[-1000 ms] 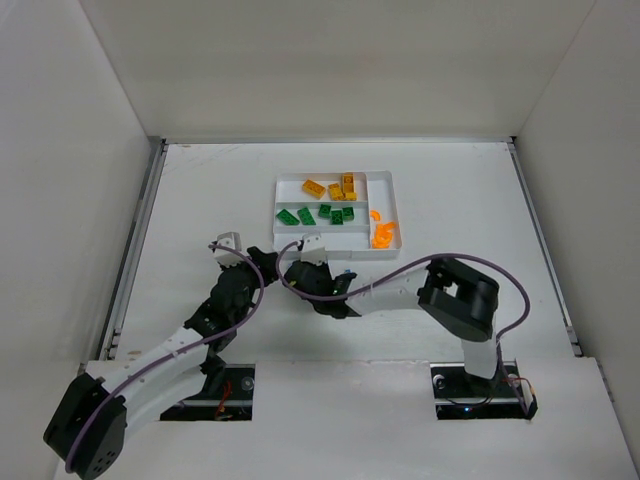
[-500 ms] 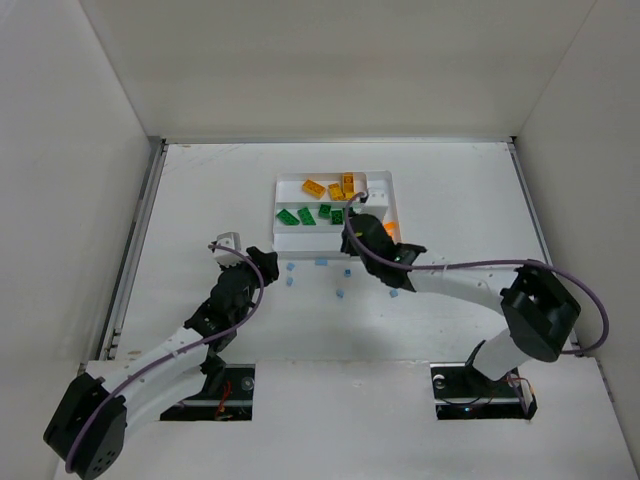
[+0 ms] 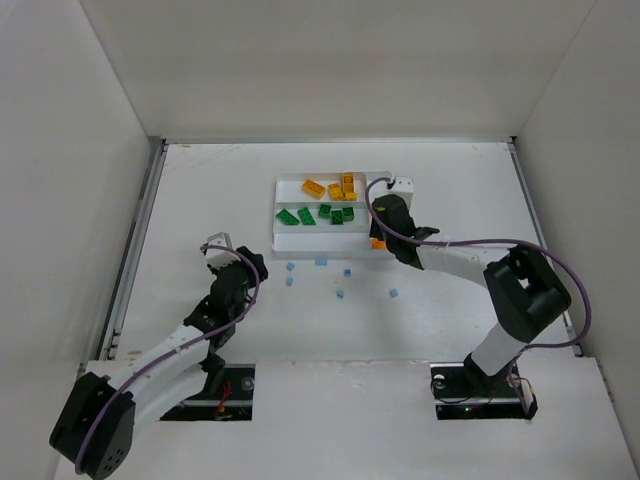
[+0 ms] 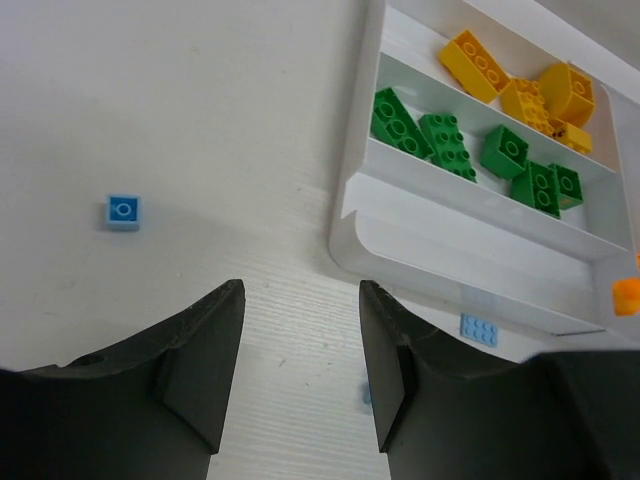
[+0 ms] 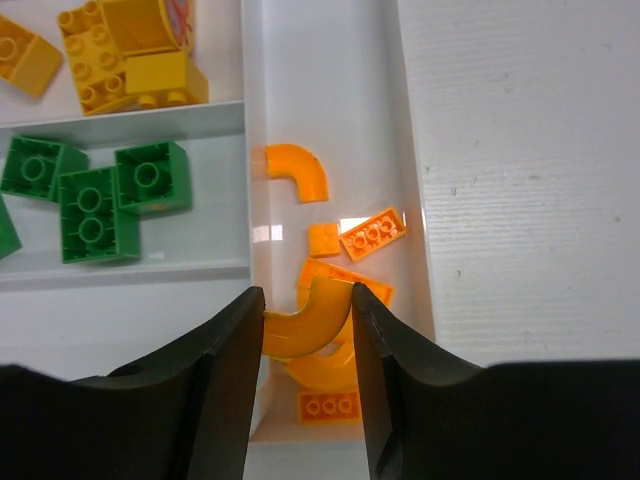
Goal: Sort the legos into containers by color
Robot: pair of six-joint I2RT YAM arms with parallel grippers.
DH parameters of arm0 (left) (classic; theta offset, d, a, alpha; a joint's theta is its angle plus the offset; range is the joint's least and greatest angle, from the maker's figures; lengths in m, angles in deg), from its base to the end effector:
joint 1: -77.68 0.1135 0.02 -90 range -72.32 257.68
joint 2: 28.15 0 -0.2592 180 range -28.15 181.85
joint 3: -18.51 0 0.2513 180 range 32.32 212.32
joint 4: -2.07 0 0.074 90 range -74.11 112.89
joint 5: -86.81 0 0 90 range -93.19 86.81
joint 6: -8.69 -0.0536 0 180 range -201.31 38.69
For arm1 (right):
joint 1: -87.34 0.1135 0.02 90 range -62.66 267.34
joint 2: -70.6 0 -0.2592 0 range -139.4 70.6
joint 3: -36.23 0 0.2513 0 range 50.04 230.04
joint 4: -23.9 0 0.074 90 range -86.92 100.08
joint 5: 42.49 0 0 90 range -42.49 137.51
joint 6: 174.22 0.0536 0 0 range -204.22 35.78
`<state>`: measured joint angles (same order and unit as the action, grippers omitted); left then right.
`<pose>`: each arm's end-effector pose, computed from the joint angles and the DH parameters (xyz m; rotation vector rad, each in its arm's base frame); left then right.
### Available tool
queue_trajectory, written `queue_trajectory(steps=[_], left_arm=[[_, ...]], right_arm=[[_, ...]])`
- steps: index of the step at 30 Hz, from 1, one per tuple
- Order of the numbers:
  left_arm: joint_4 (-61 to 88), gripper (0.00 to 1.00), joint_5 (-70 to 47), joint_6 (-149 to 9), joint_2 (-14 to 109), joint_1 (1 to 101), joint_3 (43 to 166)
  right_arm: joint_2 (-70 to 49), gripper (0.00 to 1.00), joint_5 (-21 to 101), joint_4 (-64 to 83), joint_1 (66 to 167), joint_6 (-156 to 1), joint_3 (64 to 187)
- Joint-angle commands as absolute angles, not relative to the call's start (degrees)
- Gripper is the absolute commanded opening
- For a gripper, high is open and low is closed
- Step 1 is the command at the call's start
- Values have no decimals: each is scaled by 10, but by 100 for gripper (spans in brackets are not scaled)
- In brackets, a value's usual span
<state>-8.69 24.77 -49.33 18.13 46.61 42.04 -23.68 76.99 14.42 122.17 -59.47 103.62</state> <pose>0.1768 -0.0772 0.1784 -0.3636 1.7319 -0.3665 0.3111 0.1843 0.1868 0.0935 2.1115 0.0478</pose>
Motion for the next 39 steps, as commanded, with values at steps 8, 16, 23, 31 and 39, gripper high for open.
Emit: queue_trajectory(steps=[8,16,23,31,39], left_arm=[[-18,47,331,-481,169,498,444],[18,47,341,-453,231,551,472],[-17,43,286,-442,352,607,511],[-48,40,276,-459,459,624,560],[-63,33,280,-470,513,630,579]], right_arm=[[-163,59,765,162,1227,-610,1017],[-68,33,750,171,1337,-580,939],[-41,31,749,212,1423,-565,880],[-49,31,726,234,1441,-565,877],[-44,35,726,235,1454,-564,877]])
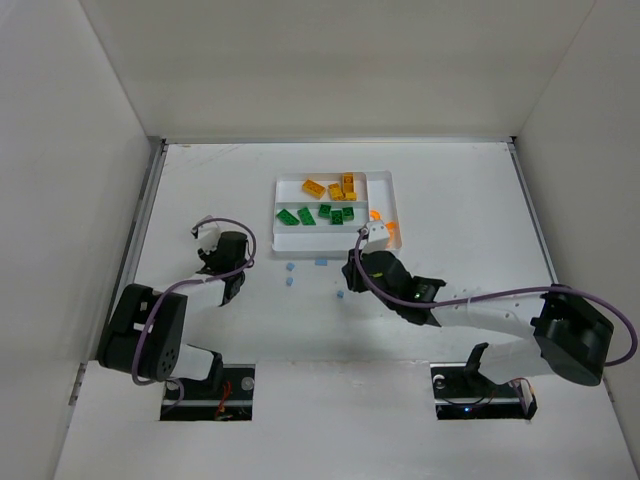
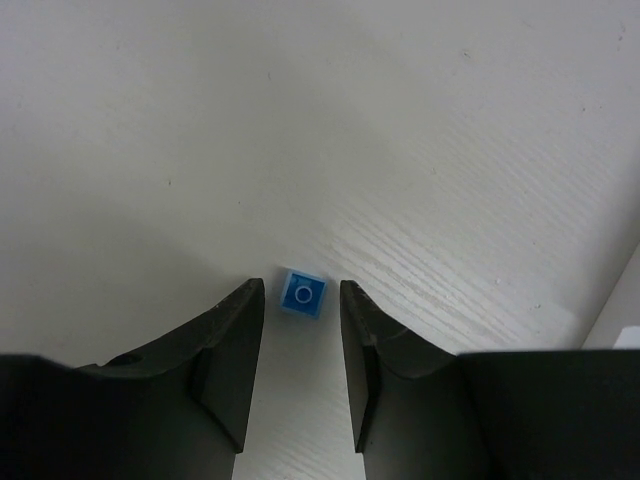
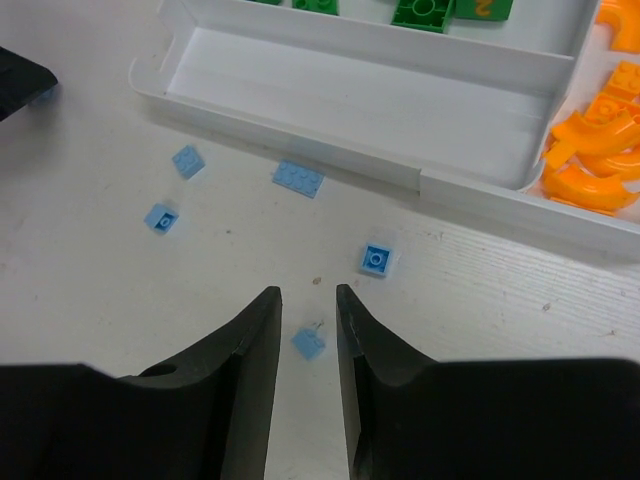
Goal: Sort the legos into containers by color
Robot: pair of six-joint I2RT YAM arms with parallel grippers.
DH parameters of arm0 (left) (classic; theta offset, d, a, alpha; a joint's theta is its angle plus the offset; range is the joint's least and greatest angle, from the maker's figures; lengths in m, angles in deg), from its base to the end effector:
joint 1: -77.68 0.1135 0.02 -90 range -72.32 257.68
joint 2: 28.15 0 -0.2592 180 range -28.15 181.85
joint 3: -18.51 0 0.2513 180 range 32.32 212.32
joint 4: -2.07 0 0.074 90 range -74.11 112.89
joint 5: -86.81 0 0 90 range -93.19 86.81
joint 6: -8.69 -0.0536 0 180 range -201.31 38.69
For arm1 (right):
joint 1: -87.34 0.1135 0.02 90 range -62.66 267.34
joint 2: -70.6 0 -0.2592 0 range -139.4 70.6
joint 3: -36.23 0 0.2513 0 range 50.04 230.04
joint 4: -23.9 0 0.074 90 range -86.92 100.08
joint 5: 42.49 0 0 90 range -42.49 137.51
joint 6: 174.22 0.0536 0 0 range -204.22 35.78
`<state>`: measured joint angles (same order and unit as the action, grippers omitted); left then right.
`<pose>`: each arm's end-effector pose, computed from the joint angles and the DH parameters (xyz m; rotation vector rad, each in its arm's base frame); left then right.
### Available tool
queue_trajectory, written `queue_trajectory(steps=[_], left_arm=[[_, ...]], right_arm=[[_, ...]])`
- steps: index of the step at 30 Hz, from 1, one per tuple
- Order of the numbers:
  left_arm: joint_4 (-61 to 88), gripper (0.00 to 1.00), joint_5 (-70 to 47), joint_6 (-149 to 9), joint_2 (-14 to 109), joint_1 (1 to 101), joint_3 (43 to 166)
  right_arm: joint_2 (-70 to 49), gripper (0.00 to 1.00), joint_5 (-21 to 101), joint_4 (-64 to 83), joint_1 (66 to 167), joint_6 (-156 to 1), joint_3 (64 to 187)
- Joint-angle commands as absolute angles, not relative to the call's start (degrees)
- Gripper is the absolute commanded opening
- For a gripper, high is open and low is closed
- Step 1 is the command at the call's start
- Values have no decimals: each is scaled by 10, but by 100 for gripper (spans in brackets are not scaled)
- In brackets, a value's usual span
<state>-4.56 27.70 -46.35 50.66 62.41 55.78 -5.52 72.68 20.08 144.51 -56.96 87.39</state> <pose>0.2544 -0.0409 0.1325 -0.6458 1.9822 0.0594 0.1780 0.2339 0.2001 -0.2657 2.0371 0.4729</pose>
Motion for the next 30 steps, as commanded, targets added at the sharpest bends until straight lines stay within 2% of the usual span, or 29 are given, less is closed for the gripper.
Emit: queue_trajectory(steps=[1,10,14,21,25,30], left_arm=[[-64,31,277,-471,517,631,582],[-65,14,267,-470,524,633,583],[-64,12,257,-467,497,628,572],[-15,11,228,-469,373,566,566],[2,11,205,-462,328,528,582],[-10,12,172,-469,371,480,639]], right_arm=[[-44,35,726,235,1455,-563,877],[-91,44,726,238,1487,-565,904],[-121,52,725,251,1517,-577,917],[-189,59,683,281,1543,-586,946],[-207,57,682,273,1544,-586,961],[-203,46,688,272,1537,-576,950]])
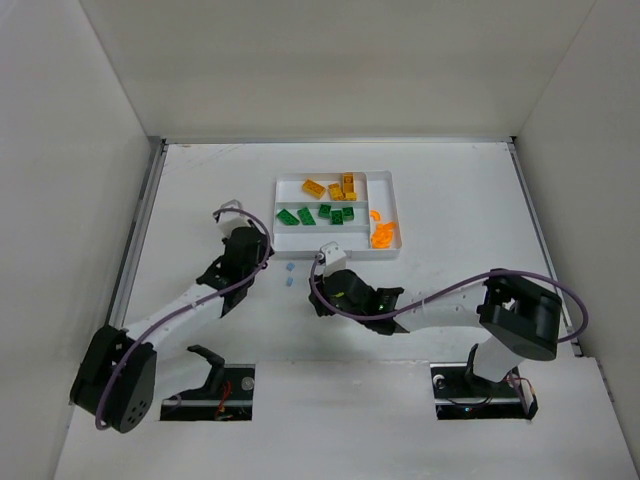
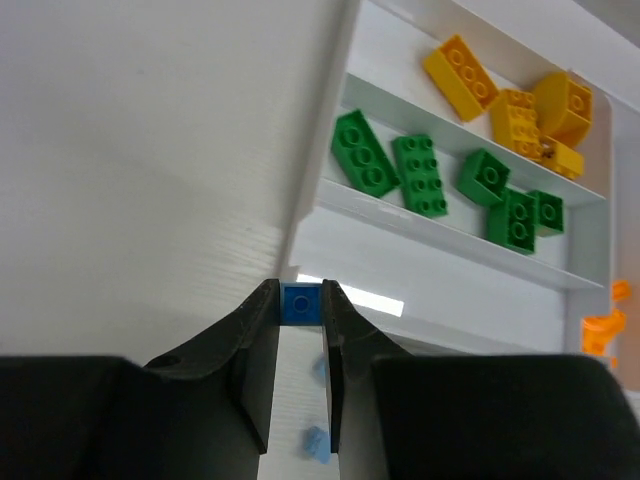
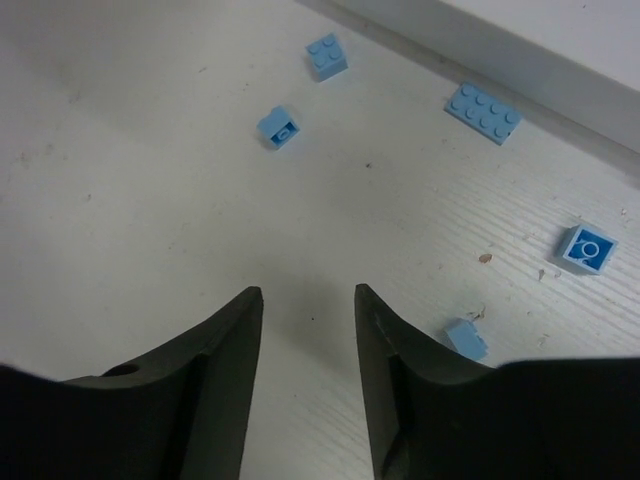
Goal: Sort the legos into containers by color
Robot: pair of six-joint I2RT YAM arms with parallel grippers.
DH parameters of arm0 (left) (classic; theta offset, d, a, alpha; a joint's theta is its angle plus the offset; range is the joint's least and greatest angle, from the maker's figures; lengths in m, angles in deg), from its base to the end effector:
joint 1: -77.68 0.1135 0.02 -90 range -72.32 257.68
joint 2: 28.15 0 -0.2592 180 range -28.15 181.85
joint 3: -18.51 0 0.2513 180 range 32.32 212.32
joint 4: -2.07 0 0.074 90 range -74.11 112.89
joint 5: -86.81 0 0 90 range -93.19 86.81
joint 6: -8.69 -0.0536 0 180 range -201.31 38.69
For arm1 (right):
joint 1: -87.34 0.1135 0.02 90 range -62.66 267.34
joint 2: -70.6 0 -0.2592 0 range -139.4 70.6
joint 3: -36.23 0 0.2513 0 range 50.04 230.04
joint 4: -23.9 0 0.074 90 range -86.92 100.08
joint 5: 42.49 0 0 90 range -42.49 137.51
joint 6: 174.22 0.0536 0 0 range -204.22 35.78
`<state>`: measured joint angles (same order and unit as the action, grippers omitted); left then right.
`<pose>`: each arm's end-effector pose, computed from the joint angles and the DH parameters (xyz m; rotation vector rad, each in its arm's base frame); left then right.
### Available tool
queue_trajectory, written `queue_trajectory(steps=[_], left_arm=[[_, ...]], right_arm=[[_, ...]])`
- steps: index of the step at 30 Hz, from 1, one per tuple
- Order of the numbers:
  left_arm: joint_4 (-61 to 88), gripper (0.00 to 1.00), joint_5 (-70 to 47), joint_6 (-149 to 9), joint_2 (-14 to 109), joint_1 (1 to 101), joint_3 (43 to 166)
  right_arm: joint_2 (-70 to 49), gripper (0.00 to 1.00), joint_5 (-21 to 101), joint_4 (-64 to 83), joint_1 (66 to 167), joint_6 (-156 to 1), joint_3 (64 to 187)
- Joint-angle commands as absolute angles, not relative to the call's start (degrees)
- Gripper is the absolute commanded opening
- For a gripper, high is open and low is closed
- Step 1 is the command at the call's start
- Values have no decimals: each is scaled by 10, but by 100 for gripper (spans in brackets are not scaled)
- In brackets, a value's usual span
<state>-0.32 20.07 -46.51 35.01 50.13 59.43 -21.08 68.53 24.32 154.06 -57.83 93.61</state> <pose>0.2328 -0.0976 0.2078 -0.3908 1.8629 -0.3530 0.1513 0.3030 0.1618 -0.5441 2.1012 0.5604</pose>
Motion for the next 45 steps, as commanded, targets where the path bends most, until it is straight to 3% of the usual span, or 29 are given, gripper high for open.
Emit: queue_trajectory(steps=[1,13,19,24,31,39,45], left_arm=[[-20,12,169,-472,387,473,647],[-73,13,121,-484,550,458,727],[-80,14,119,-487,586,460,744],[-80,23,123,-484,597,459,742],[-81,37,126,-486,546,463,713],[-70,36,135,-496,424,451,620],[-50,36,137,-484,343,433,534]], right_arm=[[-198,44,691,272,1535,-576,946],[-158,54,794,201,1534,-518,901],[-142,65,802,197,1534,-485,874],[-150,68,792,194,1530,-479,869],[-184,63,786,197,1527,-470,883],[-218,52,788,198,1508,-466,900],[-242,36,785,195,1505,-468,915]])
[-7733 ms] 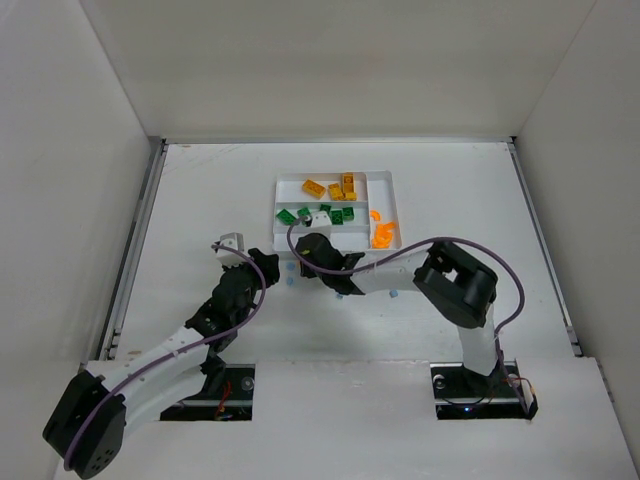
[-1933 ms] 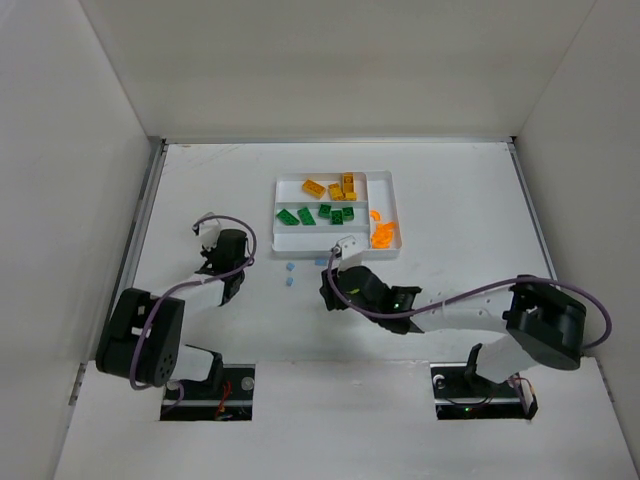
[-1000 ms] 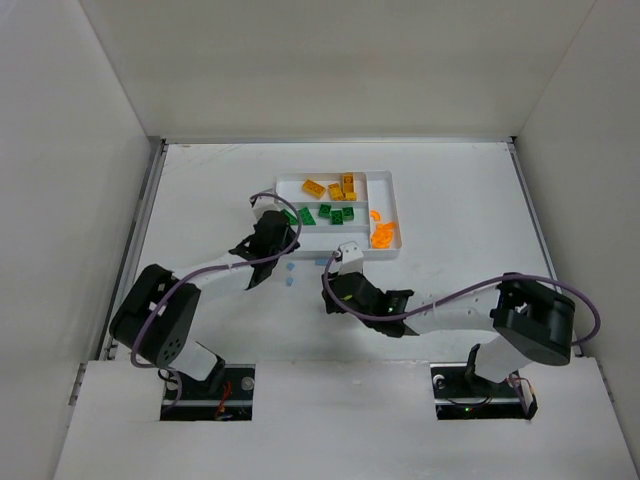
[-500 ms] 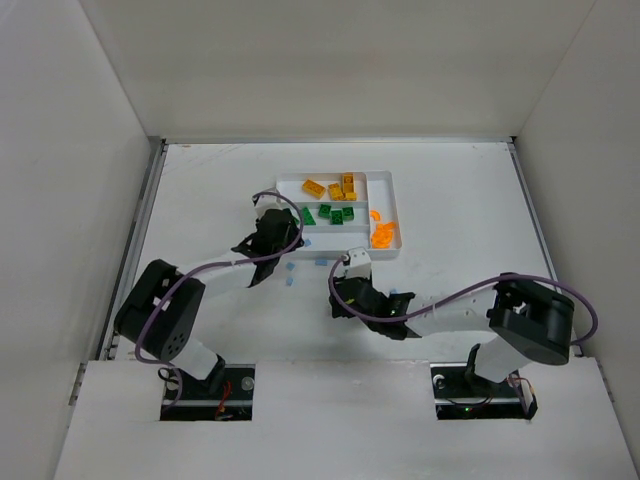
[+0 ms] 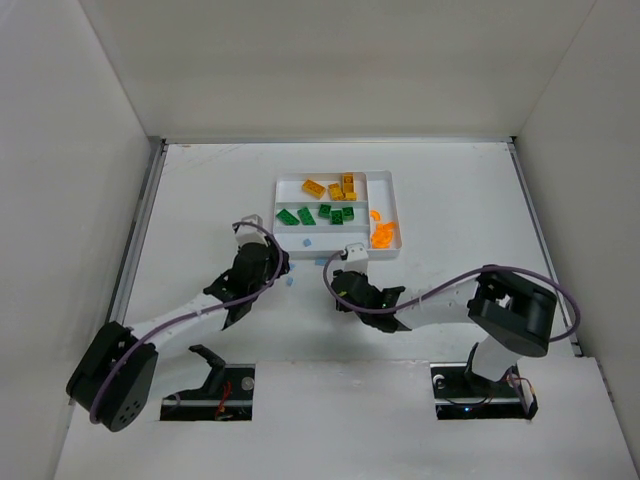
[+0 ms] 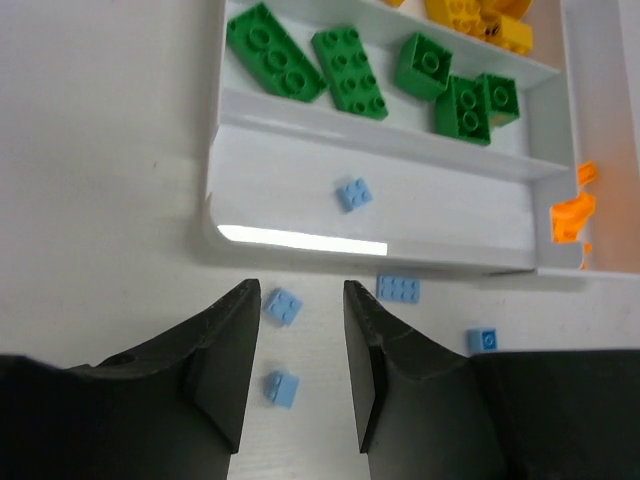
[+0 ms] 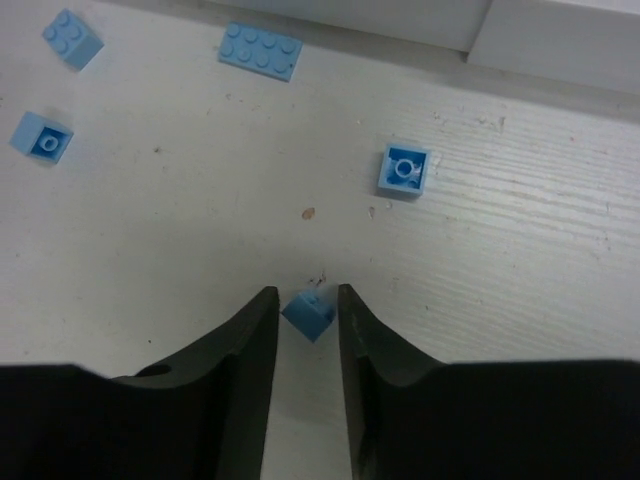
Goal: Sort the legos into containers by color
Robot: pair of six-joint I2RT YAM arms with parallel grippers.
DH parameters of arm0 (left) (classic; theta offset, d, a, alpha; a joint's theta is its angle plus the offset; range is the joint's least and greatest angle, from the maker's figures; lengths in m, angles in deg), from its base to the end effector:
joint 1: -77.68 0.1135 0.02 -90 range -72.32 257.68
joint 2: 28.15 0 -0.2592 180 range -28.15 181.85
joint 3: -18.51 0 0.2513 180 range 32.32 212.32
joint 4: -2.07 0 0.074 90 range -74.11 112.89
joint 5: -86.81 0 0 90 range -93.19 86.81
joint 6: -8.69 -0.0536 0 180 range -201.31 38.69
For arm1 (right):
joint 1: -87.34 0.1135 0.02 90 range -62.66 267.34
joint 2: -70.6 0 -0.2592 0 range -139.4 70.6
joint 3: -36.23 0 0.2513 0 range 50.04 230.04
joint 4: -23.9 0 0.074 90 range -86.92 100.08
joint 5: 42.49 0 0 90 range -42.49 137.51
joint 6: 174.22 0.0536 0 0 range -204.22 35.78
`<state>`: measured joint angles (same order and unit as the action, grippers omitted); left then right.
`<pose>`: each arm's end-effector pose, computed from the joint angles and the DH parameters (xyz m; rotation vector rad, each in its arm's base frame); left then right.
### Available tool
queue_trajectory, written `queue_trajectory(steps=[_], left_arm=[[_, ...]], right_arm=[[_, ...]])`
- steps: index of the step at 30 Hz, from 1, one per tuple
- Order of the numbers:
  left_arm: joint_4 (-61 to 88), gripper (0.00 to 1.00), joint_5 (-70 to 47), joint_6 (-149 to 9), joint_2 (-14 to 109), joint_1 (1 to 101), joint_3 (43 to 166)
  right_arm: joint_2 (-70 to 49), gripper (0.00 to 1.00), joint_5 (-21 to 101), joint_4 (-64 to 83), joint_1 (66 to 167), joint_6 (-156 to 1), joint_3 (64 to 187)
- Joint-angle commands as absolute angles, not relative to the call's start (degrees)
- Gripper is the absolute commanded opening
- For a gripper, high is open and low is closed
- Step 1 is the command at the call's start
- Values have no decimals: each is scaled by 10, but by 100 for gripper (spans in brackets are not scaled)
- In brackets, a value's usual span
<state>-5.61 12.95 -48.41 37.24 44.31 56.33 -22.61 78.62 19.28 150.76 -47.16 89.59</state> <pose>0.2193 -0.1266 0.1902 -0.1838 1.9282 -0.5104 0.1648 0.2675 0.1273 -0.2535 2.2186 0.3206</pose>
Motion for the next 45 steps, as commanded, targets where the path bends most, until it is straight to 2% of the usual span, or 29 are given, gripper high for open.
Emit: queue_trajectory(steps=[1,5,14,24,31,35,37,40,45], left_arm=[[-48,36,139,-479,333,428,523],[-35,36,139,-475,314,411,500],[-41,37,136,-476,330,375,492],[-40,38,153,-491,342,347,496],[-48,38,163,-493,373,345,496],[-48,38,175,-500,393,342,510],[-48,38,179,-506,406,341,517],[-49,37,188,-508,425,337,527],[-51,30,190,-514,449,332,539]], right_arm=[[-244,33,785,193,1505,-467,916],[-236,24,785,190,1507,-463,917],[-172,23,758,172,1460,-506,975],[-281,24,698,182,1359,-546,1115],[-315,29,686,177,1346,-546,1143],[-310,47,688,179,1347,-541,1138],[-299,52,693,180,1347,-541,1127],[-264,52,704,188,1351,-535,1089],[-204,47,713,217,1371,-507,1002]])
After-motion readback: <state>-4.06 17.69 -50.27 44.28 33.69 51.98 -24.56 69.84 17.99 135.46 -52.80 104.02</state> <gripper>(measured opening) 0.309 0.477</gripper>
